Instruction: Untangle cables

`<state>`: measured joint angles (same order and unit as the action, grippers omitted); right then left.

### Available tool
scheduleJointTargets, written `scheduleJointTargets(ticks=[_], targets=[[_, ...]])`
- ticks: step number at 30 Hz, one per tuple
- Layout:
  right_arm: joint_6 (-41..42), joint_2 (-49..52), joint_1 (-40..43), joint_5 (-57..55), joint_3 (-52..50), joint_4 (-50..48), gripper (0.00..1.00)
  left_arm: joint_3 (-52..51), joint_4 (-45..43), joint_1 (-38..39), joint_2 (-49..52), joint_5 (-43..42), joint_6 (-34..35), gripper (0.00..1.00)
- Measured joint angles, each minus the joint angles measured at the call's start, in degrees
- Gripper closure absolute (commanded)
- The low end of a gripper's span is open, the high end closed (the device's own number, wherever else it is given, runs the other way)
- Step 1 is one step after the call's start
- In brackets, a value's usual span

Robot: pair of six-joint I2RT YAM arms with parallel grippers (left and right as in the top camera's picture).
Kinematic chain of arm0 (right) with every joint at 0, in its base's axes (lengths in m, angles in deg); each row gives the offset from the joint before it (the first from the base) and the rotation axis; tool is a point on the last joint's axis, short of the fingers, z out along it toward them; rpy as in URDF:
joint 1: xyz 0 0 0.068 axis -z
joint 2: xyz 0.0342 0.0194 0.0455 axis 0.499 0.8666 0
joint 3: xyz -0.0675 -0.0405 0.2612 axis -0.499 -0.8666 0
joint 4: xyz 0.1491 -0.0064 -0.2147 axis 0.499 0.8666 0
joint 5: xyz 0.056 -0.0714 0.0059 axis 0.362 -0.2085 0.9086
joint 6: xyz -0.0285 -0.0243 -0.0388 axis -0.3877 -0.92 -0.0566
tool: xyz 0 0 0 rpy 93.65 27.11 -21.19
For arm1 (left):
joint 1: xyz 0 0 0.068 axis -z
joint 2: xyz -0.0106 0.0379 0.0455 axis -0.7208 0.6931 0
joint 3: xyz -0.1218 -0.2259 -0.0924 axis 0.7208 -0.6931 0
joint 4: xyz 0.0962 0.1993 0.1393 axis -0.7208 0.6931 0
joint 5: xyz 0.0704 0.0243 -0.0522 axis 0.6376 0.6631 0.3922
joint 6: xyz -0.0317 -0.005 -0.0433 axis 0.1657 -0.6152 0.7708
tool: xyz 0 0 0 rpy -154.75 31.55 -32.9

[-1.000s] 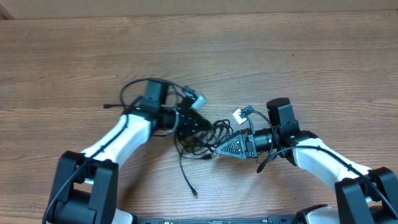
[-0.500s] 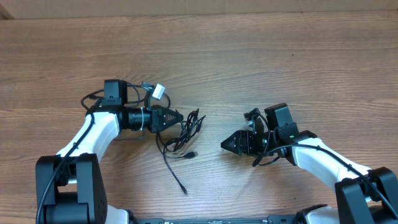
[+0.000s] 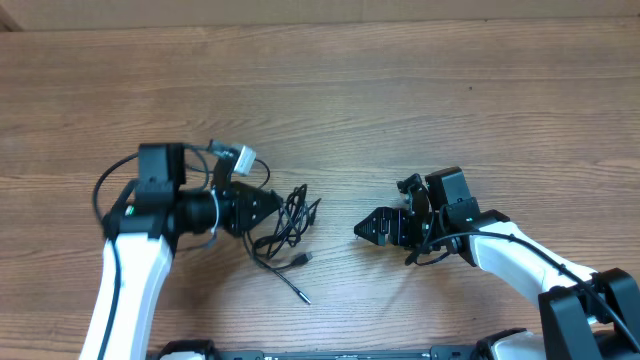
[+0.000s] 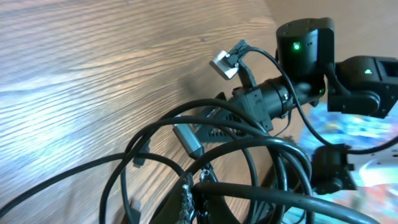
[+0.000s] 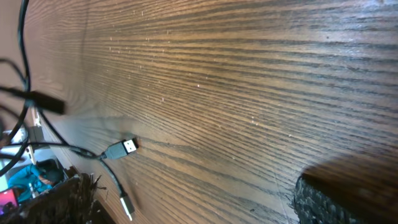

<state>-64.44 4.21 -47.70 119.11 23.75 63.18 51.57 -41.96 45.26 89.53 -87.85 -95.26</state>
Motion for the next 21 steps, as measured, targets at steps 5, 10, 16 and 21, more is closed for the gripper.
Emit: scheduleJointTargets(ticks=[5, 10, 16, 21], targets=[[0.0, 0.0, 0.0, -0.52, 0.0, -0.15, 0.0, 0.0, 5.22, 0.0, -10.69, 9.55, 5.16, 0.96], [0.0, 0.0, 0.0, -0.92, 0.0, -0.31, 0.0, 0.0, 8.57, 0.0, -17.22, 14.8, 10.19, 0.95], [0.04, 0.0, 0.0, -0.94, 0.0, -0.31, 0.0, 0.0, 7.87, 0.0, -18.6, 15.96, 16.37, 0.96], [0.07, 0.0, 0.0, -0.96, 0.0, -0.31, 0.0, 0.0, 5.97, 0.02, -17.44, 14.29, 18.08, 0.96]])
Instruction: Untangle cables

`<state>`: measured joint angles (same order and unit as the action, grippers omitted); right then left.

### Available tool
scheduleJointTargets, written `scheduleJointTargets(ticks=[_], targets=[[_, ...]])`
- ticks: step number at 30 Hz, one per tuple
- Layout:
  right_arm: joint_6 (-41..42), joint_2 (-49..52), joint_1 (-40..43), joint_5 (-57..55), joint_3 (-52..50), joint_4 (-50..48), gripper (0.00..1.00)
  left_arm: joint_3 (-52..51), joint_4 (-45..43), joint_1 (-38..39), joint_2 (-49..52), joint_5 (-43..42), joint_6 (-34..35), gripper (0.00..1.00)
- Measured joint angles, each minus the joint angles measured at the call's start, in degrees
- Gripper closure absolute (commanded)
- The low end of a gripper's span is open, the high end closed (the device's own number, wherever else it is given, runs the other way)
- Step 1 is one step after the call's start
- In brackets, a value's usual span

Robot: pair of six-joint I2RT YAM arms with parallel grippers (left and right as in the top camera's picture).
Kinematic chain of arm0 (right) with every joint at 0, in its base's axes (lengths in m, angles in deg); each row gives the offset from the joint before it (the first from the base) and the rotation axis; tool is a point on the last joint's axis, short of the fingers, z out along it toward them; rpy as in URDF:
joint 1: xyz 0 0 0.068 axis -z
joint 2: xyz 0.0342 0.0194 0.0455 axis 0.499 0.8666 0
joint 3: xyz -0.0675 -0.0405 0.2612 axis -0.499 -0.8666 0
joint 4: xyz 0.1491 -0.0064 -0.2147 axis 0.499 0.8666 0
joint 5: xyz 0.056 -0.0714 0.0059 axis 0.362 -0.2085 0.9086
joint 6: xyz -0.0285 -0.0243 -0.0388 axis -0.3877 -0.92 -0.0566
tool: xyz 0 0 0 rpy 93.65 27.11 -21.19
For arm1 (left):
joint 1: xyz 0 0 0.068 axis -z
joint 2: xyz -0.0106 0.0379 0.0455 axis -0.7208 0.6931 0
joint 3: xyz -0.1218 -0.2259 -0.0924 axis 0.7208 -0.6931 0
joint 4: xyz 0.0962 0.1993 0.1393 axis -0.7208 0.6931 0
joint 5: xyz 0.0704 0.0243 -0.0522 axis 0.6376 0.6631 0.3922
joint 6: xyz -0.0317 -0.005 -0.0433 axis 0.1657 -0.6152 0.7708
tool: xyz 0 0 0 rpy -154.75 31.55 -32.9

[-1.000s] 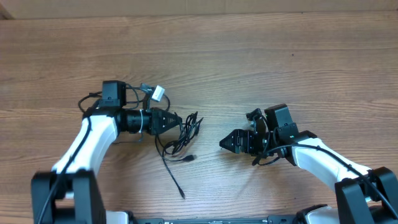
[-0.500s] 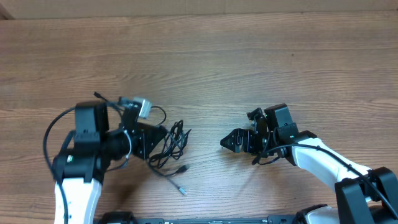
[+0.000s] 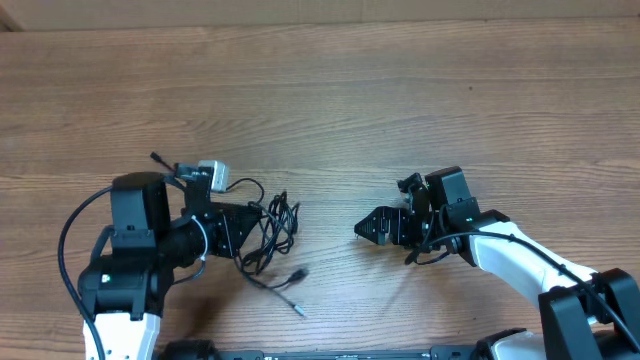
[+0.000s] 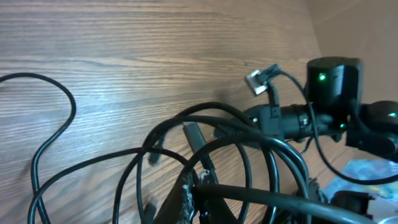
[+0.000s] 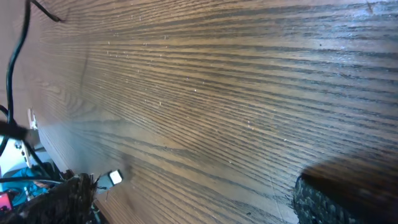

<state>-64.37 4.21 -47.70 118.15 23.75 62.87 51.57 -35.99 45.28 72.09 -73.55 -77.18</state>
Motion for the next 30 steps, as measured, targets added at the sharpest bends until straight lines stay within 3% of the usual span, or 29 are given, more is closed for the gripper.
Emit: scheduleJointTargets(ticks=[6, 11, 18, 30], targets=[[0.81, 0.0, 0.0, 2.1, -0.02, 1.14, 0.0, 0.0, -1.22, 0.0, 3.1, -0.5, 1.44, 0.96], [0.57, 0.0, 0.0, 12.76, -0.44, -2.82, 0.0, 0.0, -5.42, 0.0, 6.14, -0.55, 4.11, 0.96], [0.72, 0.0, -3.93, 29.0, -0.44, -10.03, 0.27, -0.02, -7.43, 0.0, 9.16, 6.4, 22.1, 0.96], [9.77, -0.59, -16.57, 30.01, -0.52, -23.8, 0.41, -0.02, -3.98, 3.85, 9.44, 11.45, 38.32, 0.95]])
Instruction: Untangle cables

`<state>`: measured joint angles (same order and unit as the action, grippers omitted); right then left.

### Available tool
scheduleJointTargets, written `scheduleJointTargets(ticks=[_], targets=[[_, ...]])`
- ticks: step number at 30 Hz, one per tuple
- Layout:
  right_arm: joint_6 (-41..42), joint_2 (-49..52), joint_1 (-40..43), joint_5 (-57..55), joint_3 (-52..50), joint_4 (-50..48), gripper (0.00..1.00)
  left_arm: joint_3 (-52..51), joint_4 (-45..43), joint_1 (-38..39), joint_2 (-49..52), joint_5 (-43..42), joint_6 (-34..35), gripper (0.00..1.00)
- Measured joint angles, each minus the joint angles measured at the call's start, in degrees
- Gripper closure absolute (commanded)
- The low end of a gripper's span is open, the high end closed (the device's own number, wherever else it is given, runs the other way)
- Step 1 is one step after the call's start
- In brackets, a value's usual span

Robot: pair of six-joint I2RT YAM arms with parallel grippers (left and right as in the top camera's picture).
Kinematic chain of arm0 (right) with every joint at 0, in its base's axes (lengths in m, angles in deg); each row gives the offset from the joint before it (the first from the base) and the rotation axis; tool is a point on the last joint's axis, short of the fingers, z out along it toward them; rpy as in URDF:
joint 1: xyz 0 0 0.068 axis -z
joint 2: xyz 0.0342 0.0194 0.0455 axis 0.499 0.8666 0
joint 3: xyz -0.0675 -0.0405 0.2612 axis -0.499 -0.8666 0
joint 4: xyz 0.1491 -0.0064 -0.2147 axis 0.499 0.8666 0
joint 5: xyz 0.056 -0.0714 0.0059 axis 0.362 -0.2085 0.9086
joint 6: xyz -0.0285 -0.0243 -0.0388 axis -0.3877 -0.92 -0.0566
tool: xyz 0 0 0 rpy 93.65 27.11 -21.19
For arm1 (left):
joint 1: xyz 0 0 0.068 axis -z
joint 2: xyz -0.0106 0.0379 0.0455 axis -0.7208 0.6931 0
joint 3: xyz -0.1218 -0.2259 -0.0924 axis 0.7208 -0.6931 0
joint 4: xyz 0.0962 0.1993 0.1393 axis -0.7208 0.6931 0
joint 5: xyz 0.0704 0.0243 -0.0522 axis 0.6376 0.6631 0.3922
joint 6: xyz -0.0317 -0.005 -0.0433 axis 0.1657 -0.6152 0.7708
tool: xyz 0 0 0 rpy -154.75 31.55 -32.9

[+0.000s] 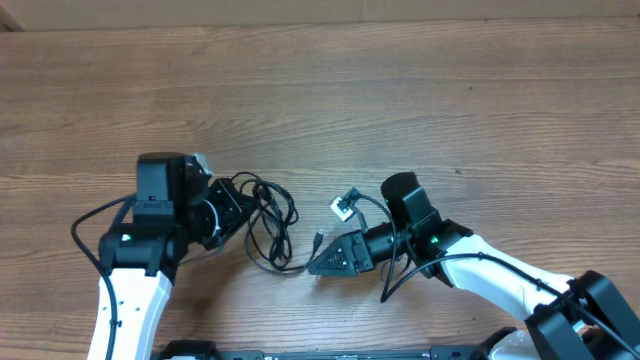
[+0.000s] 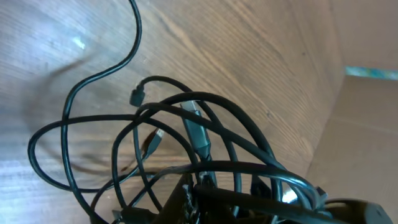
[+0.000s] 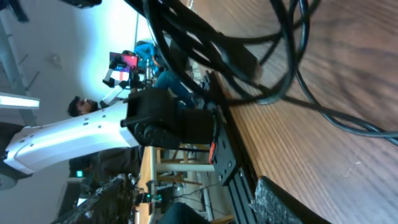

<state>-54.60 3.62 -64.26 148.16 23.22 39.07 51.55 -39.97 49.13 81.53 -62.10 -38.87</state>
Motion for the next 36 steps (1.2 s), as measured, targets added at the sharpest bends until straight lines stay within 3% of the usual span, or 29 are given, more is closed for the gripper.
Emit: scheduleJointTargets(ticks=[6, 13, 19, 25, 36], targets=[[2.21, -7.5, -2.38, -5.86, -0.04, 5.92, 0.41, 0.0, 0.02, 5.53, 0.0, 4.15, 7.15, 0.96], [2.89, -23.3, -8.41, -25.03, -0.11, 20.22, 0.42, 0.0, 0.04, 7.52, 0.0, 5.79, 10.47, 0.96], [1.57, -33.31, -14.56, -41.03, -0.11, 22.12, 0.42, 0.0, -0.04, 8.31, 0.0, 5.75, 11.87, 0.96], [0.11, -33.99, -15.63, -52.98, -0.11, 21.05, 0.44, 0.0, -1.99, 11.82, 0.0, 5.57, 12.15, 0.96], [-2.38, -33.14, -15.65, -62.53, -0.11, 17.4, 0.57, 0.0, -8.31, 18.47, 0.0, 5.05, 12.17, 0.96]])
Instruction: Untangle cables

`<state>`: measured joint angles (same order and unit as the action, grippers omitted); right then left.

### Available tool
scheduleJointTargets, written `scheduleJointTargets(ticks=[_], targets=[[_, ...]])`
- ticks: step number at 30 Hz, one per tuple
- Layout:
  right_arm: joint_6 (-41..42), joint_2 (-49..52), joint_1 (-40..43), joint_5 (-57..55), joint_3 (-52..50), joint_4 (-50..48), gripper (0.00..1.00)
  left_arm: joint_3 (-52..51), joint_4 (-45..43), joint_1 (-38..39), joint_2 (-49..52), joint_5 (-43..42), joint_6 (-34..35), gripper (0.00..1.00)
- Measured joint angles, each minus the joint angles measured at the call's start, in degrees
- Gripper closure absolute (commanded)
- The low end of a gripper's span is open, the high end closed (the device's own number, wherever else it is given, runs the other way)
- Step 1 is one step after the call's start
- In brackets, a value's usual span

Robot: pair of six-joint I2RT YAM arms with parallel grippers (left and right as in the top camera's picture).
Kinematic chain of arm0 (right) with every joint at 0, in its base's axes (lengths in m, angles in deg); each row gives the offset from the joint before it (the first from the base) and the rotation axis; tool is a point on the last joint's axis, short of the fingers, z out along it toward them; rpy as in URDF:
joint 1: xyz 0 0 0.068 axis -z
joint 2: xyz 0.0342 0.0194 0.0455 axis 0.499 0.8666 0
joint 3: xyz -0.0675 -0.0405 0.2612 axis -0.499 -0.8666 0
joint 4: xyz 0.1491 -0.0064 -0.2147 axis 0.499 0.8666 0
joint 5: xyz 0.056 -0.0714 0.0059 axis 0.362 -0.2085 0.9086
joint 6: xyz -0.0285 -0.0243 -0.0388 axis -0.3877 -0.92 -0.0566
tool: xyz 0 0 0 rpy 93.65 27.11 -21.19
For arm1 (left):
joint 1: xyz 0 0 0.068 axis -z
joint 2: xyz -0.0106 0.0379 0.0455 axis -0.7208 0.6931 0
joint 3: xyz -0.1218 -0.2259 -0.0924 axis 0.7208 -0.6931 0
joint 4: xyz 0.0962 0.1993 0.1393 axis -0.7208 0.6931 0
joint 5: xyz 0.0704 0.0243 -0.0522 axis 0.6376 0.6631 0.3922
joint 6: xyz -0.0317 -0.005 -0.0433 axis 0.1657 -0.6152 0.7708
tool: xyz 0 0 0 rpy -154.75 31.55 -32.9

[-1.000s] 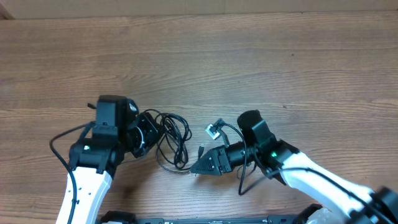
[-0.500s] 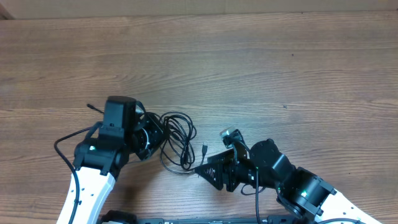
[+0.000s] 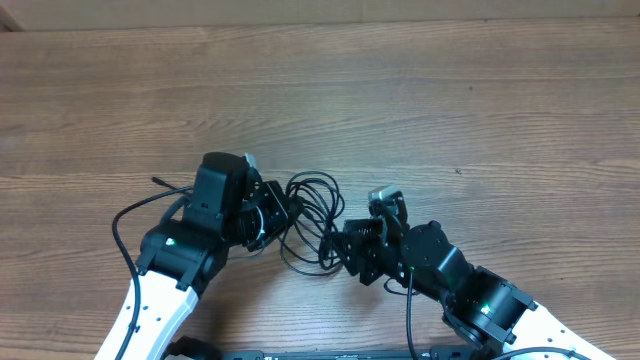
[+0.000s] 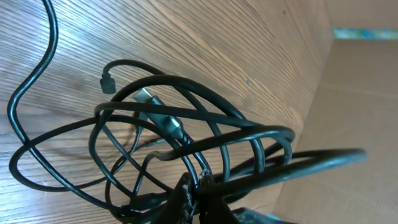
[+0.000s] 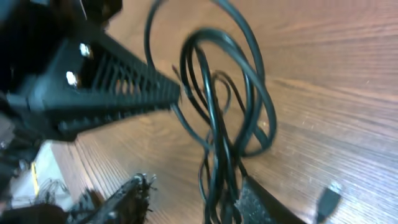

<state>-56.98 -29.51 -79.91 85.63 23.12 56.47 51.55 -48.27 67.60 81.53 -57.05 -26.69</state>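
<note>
A tangle of black cables (image 3: pixel 315 208) lies mid-table between the two arms. My left gripper (image 3: pixel 283 213) is shut on several strands of it; in the left wrist view the loops (image 4: pixel 186 106) fan out from the closed jaws of the left gripper (image 4: pixel 198 186), with a silver plug (image 4: pixel 168 124) among them. My right gripper (image 3: pixel 350 250) is at the tangle's right side, open. In the right wrist view a bunch of strands (image 5: pixel 214 124) hangs between the fingers of the right gripper (image 5: pixel 193 186), close to the right-hand finger (image 5: pixel 267 202). The left gripper's black finger (image 5: pixel 118 84) shows beyond.
A loose plug (image 5: pixel 329 196) lies on the wooden table (image 3: pixel 480 120) beside my right finger. A small plug end (image 4: pixel 107 83) sticks out of the tangle. A cardboard wall (image 4: pixel 354 93) stands along the table's far edge.
My left gripper has carried the tangle to the right. My right gripper, then just short of the cables, now has strands between its open fingers, and its arm has turned.
My left gripper held the tangle left of centre while the right gripper stood open well to the right. The left arm then sat further left with the tangle. Later the right gripper was beside the cables, and now both grippers meet at the tangle.
</note>
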Motion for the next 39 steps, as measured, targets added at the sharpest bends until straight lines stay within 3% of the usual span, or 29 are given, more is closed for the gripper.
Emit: scheduleJointTargets(ticks=[9, 13, 18, 20, 22, 25, 39], targets=[[-2.56, 1.05, 0.0, -3.82, 0.0, -3.37, 0.6, 0.0, -3.76, 3.02, 0.0, 0.0, -0.02, 0.96], [-3.41, 3.67, 0.02, -6.1, 0.0, -3.45, 0.69, 0.0, -5.14, 4.42, 0.0, 0.0, -0.02, 0.96], [-3.52, 6.16, 0.02, -7.67, 0.0, -3.87, 0.88, 0.0, -5.25, 4.44, 0.0, 0.02, -0.37, 0.96], [-3.63, 6.25, 0.02, -8.0, 0.0, -4.42, 0.88, 0.0, -5.25, 4.44, 0.0, 0.02, -0.66, 0.96], [-3.43, 6.25, 0.02, -8.15, 0.0, -5.14, 0.77, 0.0, -5.25, 4.44, 0.0, 0.02, -0.68, 0.96], [-3.93, 6.25, 0.0, -8.33, 0.0, -5.6, 0.71, 0.0, -5.29, 4.44, 0.0, 0.02, -1.18, 0.96], [-9.22, 6.25, 0.02, -18.53, 0.0, -4.76, 0.66, 0.0, -8.02, 4.44, 0.0, -3.63, -18.1, 0.96]])
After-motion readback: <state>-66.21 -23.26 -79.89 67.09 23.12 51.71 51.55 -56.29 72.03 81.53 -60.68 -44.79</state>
